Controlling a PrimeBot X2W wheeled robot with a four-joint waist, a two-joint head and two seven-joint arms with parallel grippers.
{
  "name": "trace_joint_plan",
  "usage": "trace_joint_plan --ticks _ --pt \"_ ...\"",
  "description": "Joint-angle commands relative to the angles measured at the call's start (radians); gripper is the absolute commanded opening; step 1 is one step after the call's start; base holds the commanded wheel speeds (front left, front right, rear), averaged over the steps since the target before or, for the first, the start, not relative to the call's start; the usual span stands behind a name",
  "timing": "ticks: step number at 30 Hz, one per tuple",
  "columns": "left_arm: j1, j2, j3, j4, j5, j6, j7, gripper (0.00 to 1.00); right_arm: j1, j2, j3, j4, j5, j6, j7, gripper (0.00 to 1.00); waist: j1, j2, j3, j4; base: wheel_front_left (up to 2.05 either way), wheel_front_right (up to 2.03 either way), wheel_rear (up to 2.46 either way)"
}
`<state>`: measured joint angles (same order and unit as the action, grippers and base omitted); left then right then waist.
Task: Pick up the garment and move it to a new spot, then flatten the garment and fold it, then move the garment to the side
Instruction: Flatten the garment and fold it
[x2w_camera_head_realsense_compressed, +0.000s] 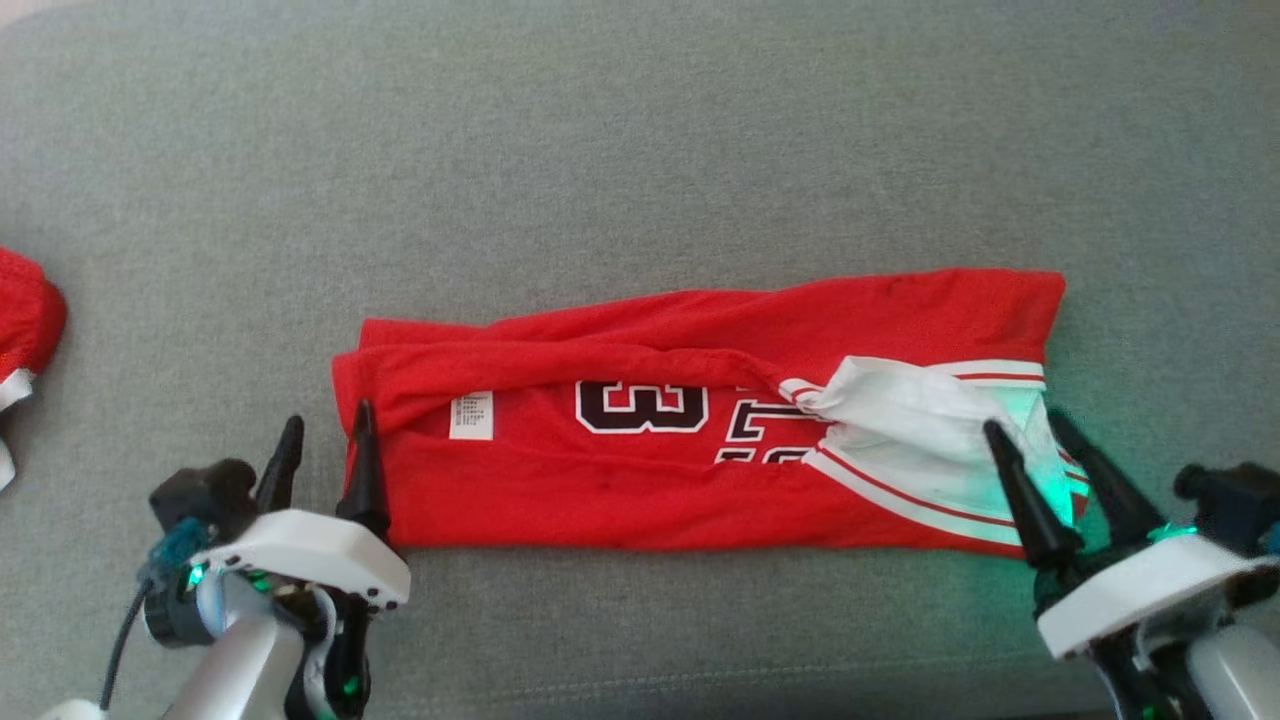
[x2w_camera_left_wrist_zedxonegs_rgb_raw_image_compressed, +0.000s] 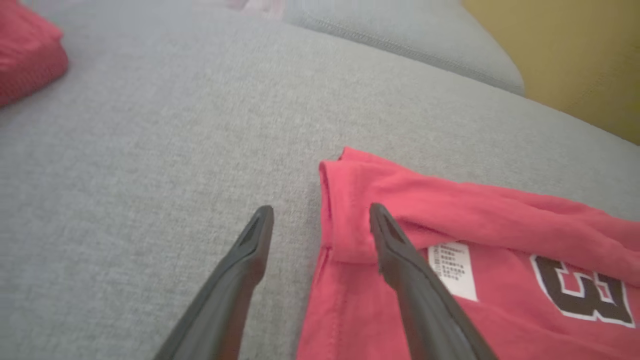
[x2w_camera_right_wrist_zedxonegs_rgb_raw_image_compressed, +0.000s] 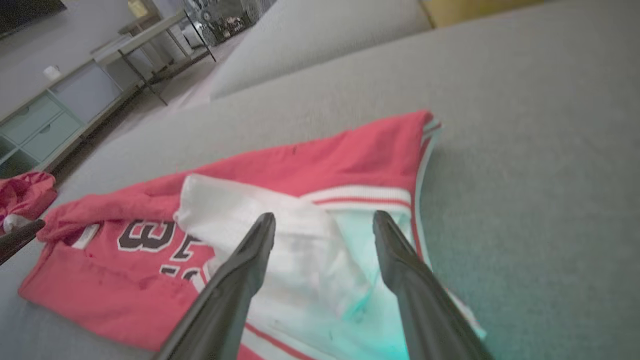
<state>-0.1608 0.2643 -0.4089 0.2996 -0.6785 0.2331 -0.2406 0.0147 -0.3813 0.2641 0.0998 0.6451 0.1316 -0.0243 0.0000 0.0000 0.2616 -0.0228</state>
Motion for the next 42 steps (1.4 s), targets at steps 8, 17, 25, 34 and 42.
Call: trace_joint_plan --ticks 8,17,25,34,42 --pt "0.022 0.016 0.087 -0.219 0.164 0.07 -0.021 1.0 -0.017 0.089 -0.136 -0.17 -0.186 -0.001 -0.063 1.0 0.0 0.0 -0.028 -0.001 0.0 0.0 0.0" --pt "0.054 -0.005 0.108 -0.322 0.246 0.058 -0.021 1.0 -0.012 0.154 -0.183 -0.259 -0.307 -0.001 -0.049 1.0 0.0 0.0 -0.067 0.001 0.0 0.0 0.0" --pt "0.101 0.007 0.075 -0.362 0.293 0.077 -0.015 1.0 0.035 0.187 -0.189 -0.292 -0.375 -0.001 -0.023 1.0 0.0 0.0 -0.099 0.0 0.0 0.0 0.0" --pt "0.114 0.007 0.059 -0.366 0.294 0.085 0.001 1.0 0.054 0.198 -0.195 -0.308 -0.393 -0.001 -0.012 1.0 0.0 0.0 -0.105 -0.002 0.0 0.0 0.0" --pt "0.114 0.009 0.053 -0.366 0.296 0.092 0.006 1.0 0.059 0.203 -0.203 -0.311 -0.397 -0.001 -0.005 1.0 0.0 0.0 -0.106 0.0 0.0 0.0 0.0"
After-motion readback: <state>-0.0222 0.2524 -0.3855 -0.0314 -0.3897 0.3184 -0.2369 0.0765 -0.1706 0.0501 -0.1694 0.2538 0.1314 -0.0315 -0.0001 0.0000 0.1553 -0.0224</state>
